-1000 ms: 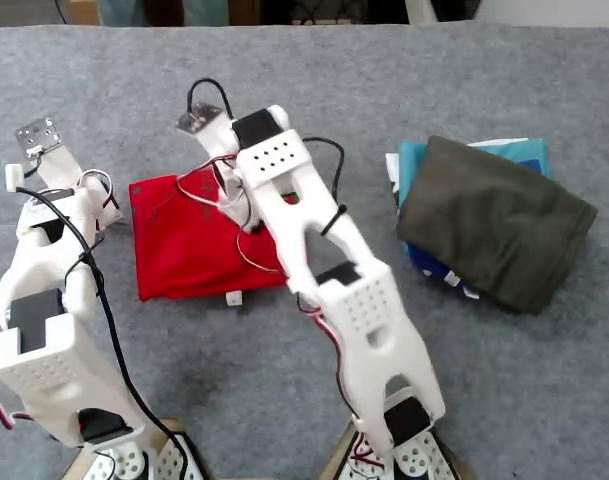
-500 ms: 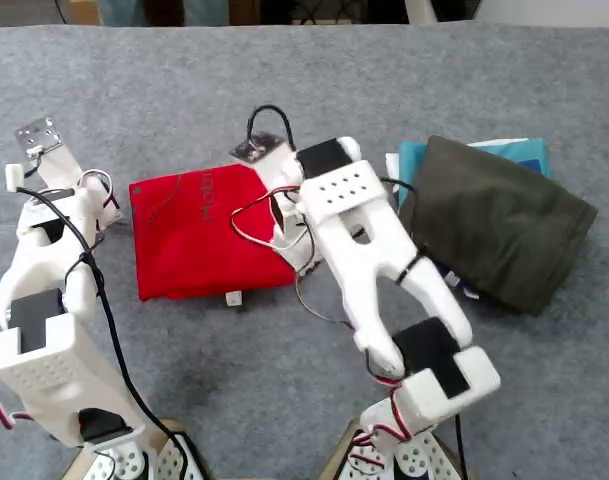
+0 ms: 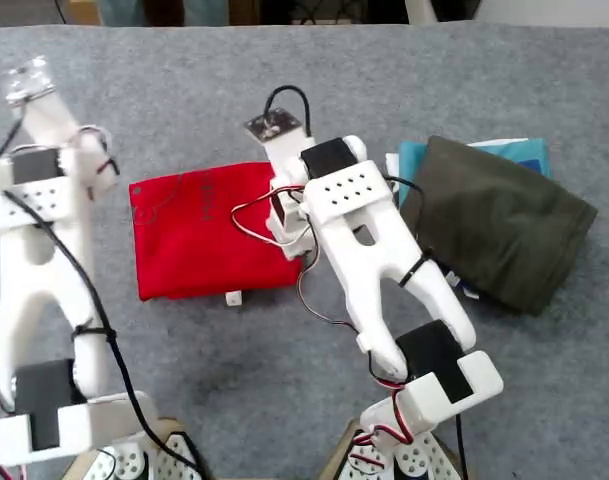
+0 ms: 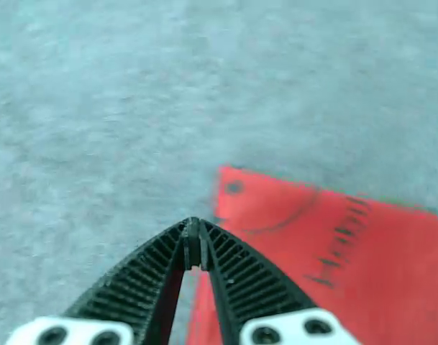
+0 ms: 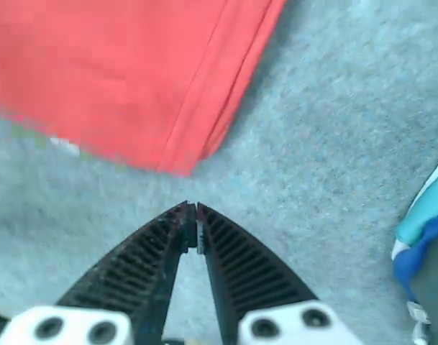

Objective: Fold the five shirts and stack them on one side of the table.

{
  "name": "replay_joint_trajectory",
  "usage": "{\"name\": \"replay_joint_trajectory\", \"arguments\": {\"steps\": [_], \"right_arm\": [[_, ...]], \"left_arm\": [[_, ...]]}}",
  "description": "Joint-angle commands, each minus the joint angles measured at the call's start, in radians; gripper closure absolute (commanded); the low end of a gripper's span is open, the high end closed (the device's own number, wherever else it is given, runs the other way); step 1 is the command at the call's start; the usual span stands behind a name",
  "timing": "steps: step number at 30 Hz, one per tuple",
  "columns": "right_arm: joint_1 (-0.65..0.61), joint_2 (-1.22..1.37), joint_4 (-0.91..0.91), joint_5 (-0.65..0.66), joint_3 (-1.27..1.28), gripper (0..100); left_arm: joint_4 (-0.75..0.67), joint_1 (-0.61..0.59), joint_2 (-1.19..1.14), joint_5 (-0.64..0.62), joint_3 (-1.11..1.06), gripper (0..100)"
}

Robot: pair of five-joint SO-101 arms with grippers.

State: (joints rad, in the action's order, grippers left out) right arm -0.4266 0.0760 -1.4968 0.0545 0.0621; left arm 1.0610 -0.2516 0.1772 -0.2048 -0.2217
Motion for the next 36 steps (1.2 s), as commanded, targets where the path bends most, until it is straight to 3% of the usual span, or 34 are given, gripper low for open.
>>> {"name": "replay_joint_trajectory", "arguments": {"steps": [1, 8, 12, 18, 28, 32, 36], "right_arm": [[-0.002, -0.022, 0.075, -0.023, -0.027, 98.3], [-0.020, 0.206, 0.175, -0.023, -0.033, 98.3], [-0.012, 0.349, 0.216, -0.023, -0.035, 98.3], [-0.012, 0.423, 0.219, -0.021, -0.038, 98.3], [0.000, 0.205, 0.124, -0.023, -0.039, 98.3], [0.015, 0.082, 0.095, -0.043, -0.019, 98.0], [0.008, -0.028, 0.098, -0.199, 0.048, 95.9]], "left_arm": [[-0.054, 0.064, 0.029, 0.006, -0.036, 97], [-0.417, 0.084, -0.193, 0.006, -0.205, 97], [-0.496, 0.050, -0.339, 0.008, -0.177, 97], [-0.494, 0.033, -0.473, 0.008, -0.073, 97], [-0.347, 0.024, -0.474, 0.009, 0.053, 97], [-0.190, 0.024, -0.474, 0.009, 0.171, 97], [0.018, 0.010, -0.456, 0.038, 0.332, 97]]}}
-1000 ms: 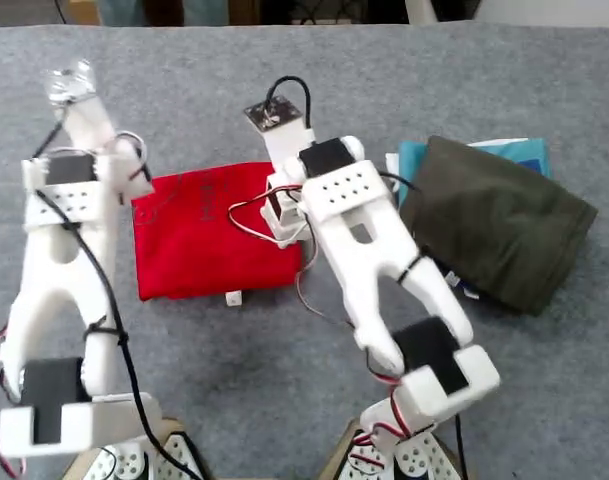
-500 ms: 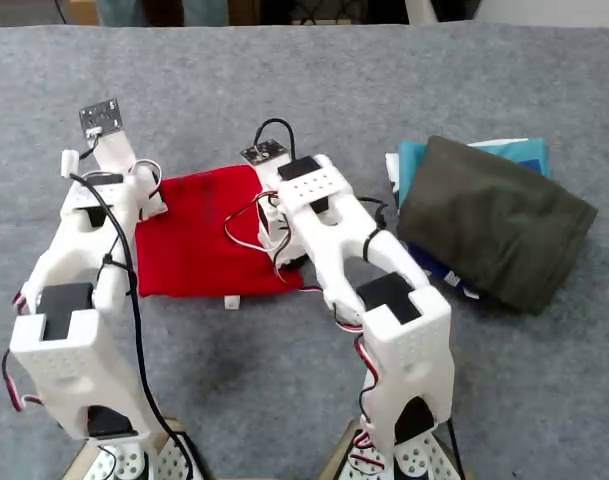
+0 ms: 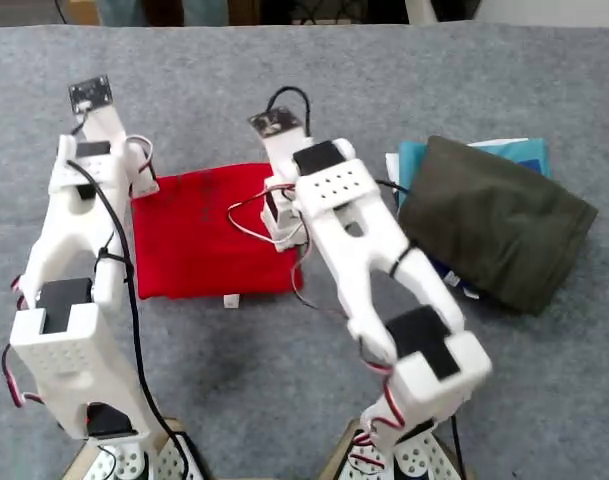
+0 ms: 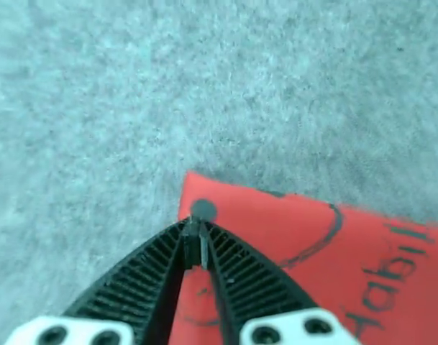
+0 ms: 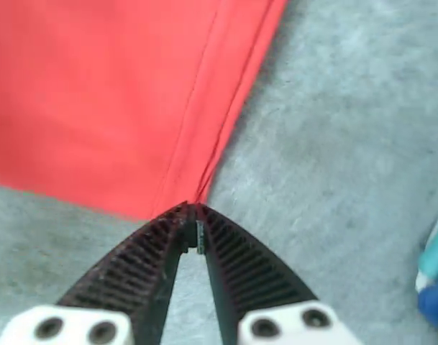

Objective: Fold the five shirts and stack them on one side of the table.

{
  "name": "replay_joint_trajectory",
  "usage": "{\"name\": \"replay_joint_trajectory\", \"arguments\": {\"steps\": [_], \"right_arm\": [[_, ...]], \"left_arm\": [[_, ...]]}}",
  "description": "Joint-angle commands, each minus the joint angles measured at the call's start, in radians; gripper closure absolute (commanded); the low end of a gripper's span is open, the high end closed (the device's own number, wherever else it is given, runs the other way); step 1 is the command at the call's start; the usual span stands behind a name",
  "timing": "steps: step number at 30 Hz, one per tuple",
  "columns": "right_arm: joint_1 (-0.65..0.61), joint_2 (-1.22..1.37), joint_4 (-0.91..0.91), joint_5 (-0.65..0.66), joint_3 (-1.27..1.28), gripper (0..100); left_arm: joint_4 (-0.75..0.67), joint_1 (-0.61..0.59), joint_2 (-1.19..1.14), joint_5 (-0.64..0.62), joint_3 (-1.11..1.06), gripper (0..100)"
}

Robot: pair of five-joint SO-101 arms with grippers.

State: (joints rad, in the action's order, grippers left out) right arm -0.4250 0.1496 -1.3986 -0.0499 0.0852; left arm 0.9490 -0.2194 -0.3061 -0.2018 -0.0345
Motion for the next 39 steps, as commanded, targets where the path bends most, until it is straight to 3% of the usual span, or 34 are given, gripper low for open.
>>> {"name": "replay_joint_trajectory", "arguments": {"steps": [1, 5, 10, 14, 17, 20, 31, 36, 39], "right_arm": [[0.002, -0.119, 0.003, -0.133, 0.042, 93.4], [-0.048, -0.127, 0.046, -0.275, 0.093, 78.6], [-0.120, -0.127, 0.180, -0.394, 0.108, 65.5], [-0.143, -0.091, 0.308, -0.460, 0.108, 66.2], [-0.143, -0.002, 0.371, -0.582, 0.104, 65.8], [-0.146, 0.110, 0.411, -0.611, 0.074, 65.8], [-0.152, 0.429, 0.361, -0.678, -0.142, 66.2], [-0.152, 0.499, 0.242, -0.677, -0.251, 66.3], [-0.152, 0.536, 0.170, -0.678, -0.298, 72.2]], "left_arm": [[0.170, -0.030, 0.040, 0.072, 0.177, 97], [0.232, -0.065, 0.112, 0.215, 0.231, 97], [0.232, -0.151, 0.172, 0.275, 0.229, 97], [0.222, -0.239, 0.173, 0.284, 0.197, 97], [0.147, -0.303, 0.184, 0.284, 0.094, 97], [0.080, -0.341, 0.184, 0.316, 0.012, 97], [0.057, -0.390, 0.184, 0.324, -0.039, 97], [0.057, -0.390, 0.184, 0.324, -0.036, 97], [0.057, -0.389, 0.184, 0.324, -0.036, 97]]}}
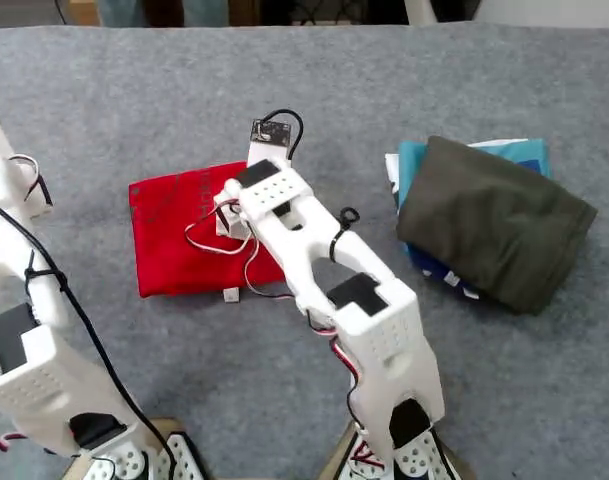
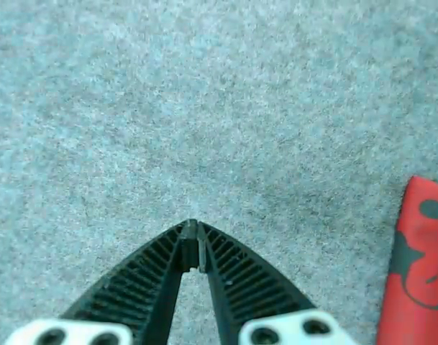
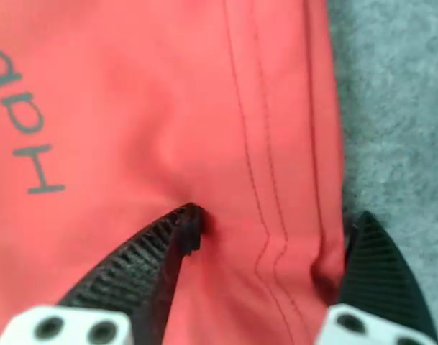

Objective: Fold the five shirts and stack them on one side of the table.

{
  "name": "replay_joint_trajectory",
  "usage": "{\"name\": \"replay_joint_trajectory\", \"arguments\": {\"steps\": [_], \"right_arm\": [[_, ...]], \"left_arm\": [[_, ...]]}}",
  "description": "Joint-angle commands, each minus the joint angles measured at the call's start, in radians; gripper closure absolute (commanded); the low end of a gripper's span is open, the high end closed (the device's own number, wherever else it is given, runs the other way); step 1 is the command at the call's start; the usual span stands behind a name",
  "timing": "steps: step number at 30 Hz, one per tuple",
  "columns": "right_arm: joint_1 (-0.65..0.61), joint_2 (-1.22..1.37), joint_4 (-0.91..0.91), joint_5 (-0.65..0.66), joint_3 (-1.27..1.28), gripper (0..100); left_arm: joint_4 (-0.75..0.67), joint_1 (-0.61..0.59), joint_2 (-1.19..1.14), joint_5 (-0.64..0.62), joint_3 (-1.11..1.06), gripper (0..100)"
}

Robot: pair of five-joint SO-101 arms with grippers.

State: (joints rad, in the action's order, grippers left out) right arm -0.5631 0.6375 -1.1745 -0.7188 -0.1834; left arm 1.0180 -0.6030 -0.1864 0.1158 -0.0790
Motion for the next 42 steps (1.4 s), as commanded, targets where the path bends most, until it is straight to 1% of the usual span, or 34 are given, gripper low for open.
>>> {"name": "replay_joint_trajectory", "arguments": {"steps": [1, 4, 5, 10, 12, 16, 20, 22, 25, 26, 32, 35, 39, 42], "right_arm": [[-0.012, 0.061, -0.072, -0.009, -0.039, 76.6], [-0.011, 0.085, -0.094, 0.011, -0.067, 90.6], [-0.011, 0.088, -0.094, 0.037, -0.071, 93.2], [-0.008, 0.087, -0.095, 0.066, -0.081, 94.6], [-0.003, 0.087, -0.095, 0.068, -0.081, 98.5], [0.005, 0.087, -0.095, 0.069, -0.079, 98.5], [0.005, 0.093, -0.095, 0.069, -0.071, 98.5], [0.008, 0.093, -0.097, 0.069, -0.070, 98.5], [0.026, 0.093, -0.115, 0.089, -0.074, 98.5], [0.031, 0.093, -0.120, 0.087, -0.076, 98.5], [0.037, 0.093, -0.121, 0.087, -0.074, 98.5], [0.037, 0.093, -0.118, 0.089, -0.077, 98.5], [0.037, 0.093, -0.117, 0.089, -0.079, 98.5], [0.037, 0.093, -0.117, 0.089, -0.079, 98.4]], "left_arm": [[-0.012, -0.005, 0.064, 0.006, 0.008, 97], [-0.012, -0.002, 0.064, 0.005, 0.010, 97], [-0.012, 0.001, 0.064, 0.005, 0.010, 97], [-0.009, 0.036, 0.064, 0.003, 0.010, 97], [-0.006, 0.067, 0.064, 0.000, 0.012, 97], [0.005, 0.157, 0.066, 0.000, 0.028, 97], [0.061, 0.265, 0.057, -0.014, 0.091, 96], [0.071, 0.303, 0.055, -0.074, 0.113, 90], [0.051, 0.331, 0.049, -0.209, 0.114, 74], [0.035, 0.332, 0.038, -0.235, 0.111, 71], [0.008, 0.383, -0.114, -0.213, 0.128, 71], [0.009, 0.358, -0.207, -0.239, 0.176, 72], [0.015, 0.312, -0.339, -0.267, 0.302, 72], [0.023, 0.314, -0.445, -0.279, 0.387, 72]]}}
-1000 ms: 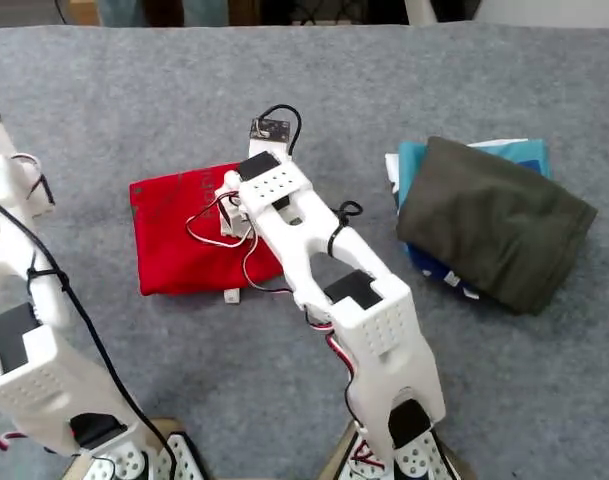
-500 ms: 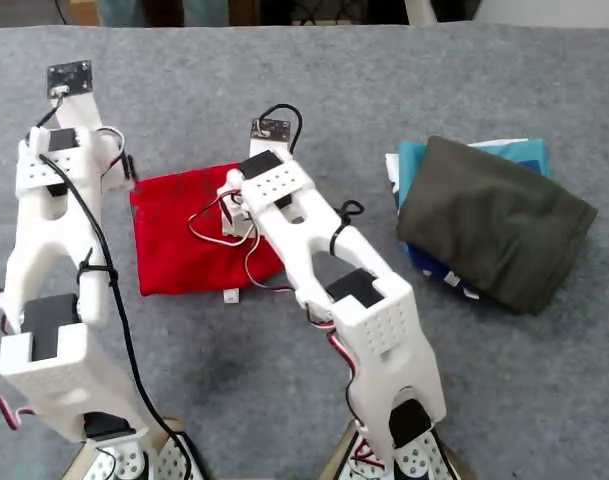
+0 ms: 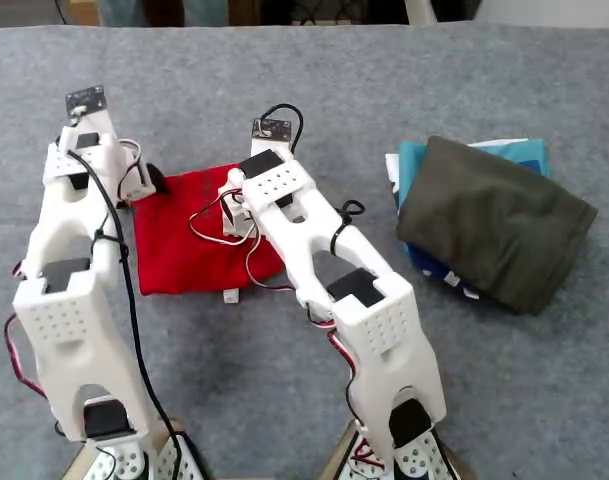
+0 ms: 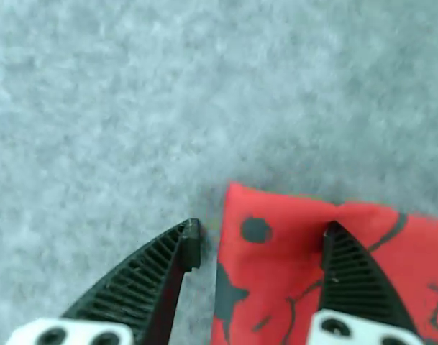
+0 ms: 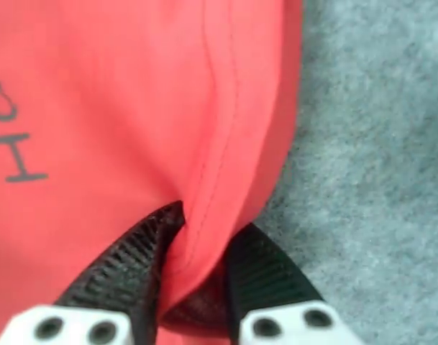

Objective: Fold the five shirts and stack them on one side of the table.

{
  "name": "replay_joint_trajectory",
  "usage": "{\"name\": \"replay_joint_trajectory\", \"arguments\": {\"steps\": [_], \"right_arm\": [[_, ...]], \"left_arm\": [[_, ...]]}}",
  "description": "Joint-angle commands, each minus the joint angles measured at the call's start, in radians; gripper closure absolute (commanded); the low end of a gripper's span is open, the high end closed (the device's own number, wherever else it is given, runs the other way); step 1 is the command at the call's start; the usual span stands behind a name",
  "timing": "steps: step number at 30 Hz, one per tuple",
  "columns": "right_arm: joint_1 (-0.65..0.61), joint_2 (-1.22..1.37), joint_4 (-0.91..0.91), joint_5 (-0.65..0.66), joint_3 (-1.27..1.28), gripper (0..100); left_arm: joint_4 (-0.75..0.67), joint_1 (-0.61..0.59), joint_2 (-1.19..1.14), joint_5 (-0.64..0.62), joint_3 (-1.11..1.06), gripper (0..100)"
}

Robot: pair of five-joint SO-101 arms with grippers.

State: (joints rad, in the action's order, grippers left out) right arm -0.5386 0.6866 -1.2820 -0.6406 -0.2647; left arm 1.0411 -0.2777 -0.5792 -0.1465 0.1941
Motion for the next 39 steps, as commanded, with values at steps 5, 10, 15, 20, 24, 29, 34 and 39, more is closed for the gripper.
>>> {"name": "replay_joint_trajectory", "arguments": {"steps": [5, 10, 15, 20, 24, 29, 34, 39], "right_arm": [[0.012, 0.044, -0.009, 0.040, 0.002, 98.4], [0.012, 0.044, -0.009, 0.040, 0.001, 98.4], [0.034, 0.038, -0.014, 0.040, -0.021, 98.4], [0.098, 0.039, -0.055, 0.068, -0.113, 98.5], [0.112, 0.039, -0.169, 0.103, -0.234, 98.5], [0.127, 0.044, -0.299, 0.109, -0.377, 98.5], [0.172, 0.042, -0.394, 0.140, -0.481, 98.5], [0.236, 0.036, -0.485, 0.184, -0.547, 98.5]], "left_arm": [[0.166, -0.008, -0.167, -0.017, 0.326, 77], [0.293, 0.021, -0.308, -0.017, 0.532, 84], [0.399, 0.024, -0.436, -0.012, 0.753, 92], [0.497, 0.024, -0.511, -0.009, 0.987, 96], [0.597, 0.068, -0.526, -0.009, 1.196, 95], [0.674, 0.159, -0.526, -0.009, 1.356, 95], [0.678, 0.196, -0.520, -0.018, 1.428, 95], [0.677, 0.231, -0.517, -0.052, 1.475, 95]]}}
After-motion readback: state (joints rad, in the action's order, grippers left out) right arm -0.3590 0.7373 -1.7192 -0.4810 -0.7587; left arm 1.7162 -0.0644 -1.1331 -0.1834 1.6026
